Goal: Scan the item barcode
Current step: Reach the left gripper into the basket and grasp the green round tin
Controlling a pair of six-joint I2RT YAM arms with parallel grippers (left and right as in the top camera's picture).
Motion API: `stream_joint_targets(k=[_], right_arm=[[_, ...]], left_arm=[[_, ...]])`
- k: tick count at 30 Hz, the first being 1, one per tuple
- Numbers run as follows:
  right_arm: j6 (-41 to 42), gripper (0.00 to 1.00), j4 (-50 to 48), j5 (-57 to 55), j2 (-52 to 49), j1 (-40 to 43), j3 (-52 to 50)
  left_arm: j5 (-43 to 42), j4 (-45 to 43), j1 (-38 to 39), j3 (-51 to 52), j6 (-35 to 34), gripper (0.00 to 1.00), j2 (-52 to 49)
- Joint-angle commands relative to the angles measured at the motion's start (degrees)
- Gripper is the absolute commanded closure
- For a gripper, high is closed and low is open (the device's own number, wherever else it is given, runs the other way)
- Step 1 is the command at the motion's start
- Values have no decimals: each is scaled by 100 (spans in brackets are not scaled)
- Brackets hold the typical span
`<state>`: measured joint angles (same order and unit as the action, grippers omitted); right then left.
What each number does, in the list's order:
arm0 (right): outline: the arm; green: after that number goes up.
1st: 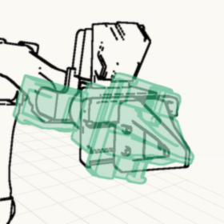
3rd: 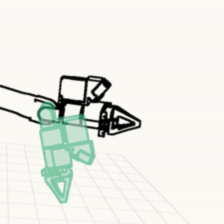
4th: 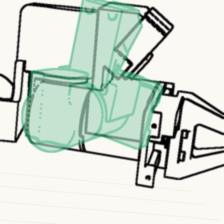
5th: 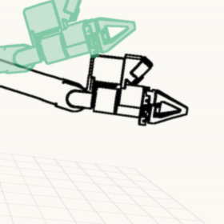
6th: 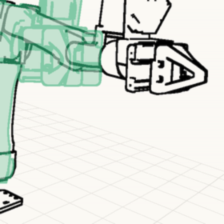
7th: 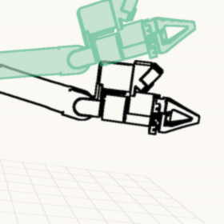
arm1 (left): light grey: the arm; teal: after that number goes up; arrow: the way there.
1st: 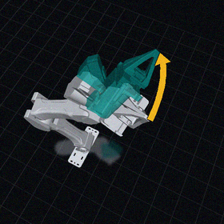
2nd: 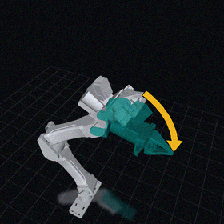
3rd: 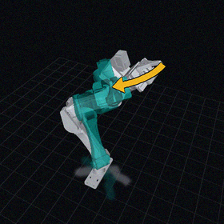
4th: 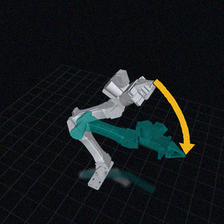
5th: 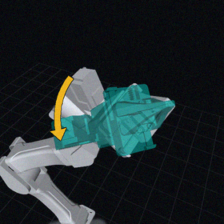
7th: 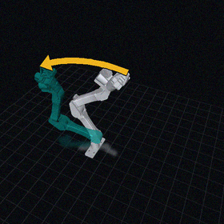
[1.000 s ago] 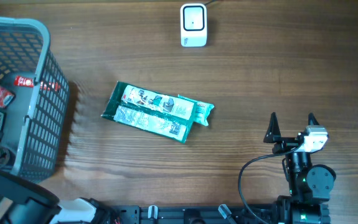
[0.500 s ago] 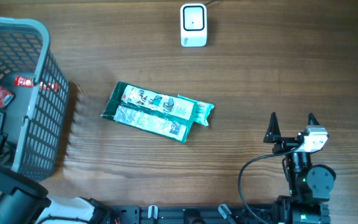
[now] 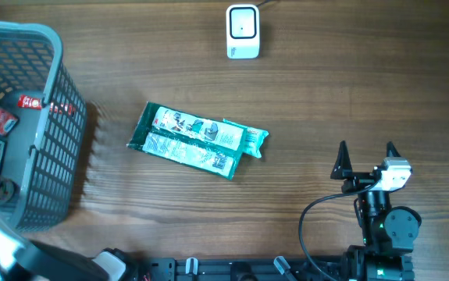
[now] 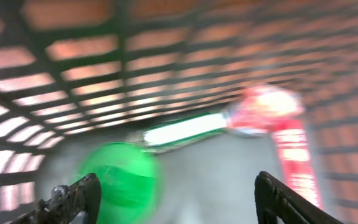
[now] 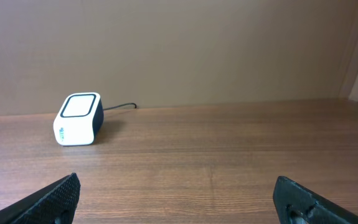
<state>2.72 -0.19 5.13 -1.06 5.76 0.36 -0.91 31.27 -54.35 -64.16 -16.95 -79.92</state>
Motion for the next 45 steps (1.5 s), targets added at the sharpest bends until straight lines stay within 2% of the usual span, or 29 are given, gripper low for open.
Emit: stream_joint_targets(k=[1, 3, 4, 7, 8, 17, 29, 41, 45], right_arm=[[35, 0, -13, 72, 26, -13, -7], [33, 0, -15, 70, 26, -13, -7], [37, 0, -13, 72, 26, -13, -7], [33, 0, -15, 72, 26, -13, -7], [35, 0, -15, 72, 26, -13, -7], [33, 0, -15, 72, 26, -13, -7], [33, 0, -13, 70, 26, -13, -7], [35, 0, -13, 70, 26, -13, -7], [33, 0, -13, 72, 26, -13, -7]], left_arm=[[-1244, -98, 188, -122, -732, 28, 723], [-1401, -101, 210, -122, -739, 28, 1185], [-1266, -92, 210, -122, -667, 23, 1305], [-254, 136, 205, -114, -605, 14, 1373], [-74, 201, 205, -87, -605, 0, 1239], [407, 636, 142, -70, -603, 0, -361], [1001, 675, -304, -68, -772, 0, -570], [931, 358, -299, -68, -776, 0, -1550], [584, 142, -299, -68, -772, 0, -1943]])
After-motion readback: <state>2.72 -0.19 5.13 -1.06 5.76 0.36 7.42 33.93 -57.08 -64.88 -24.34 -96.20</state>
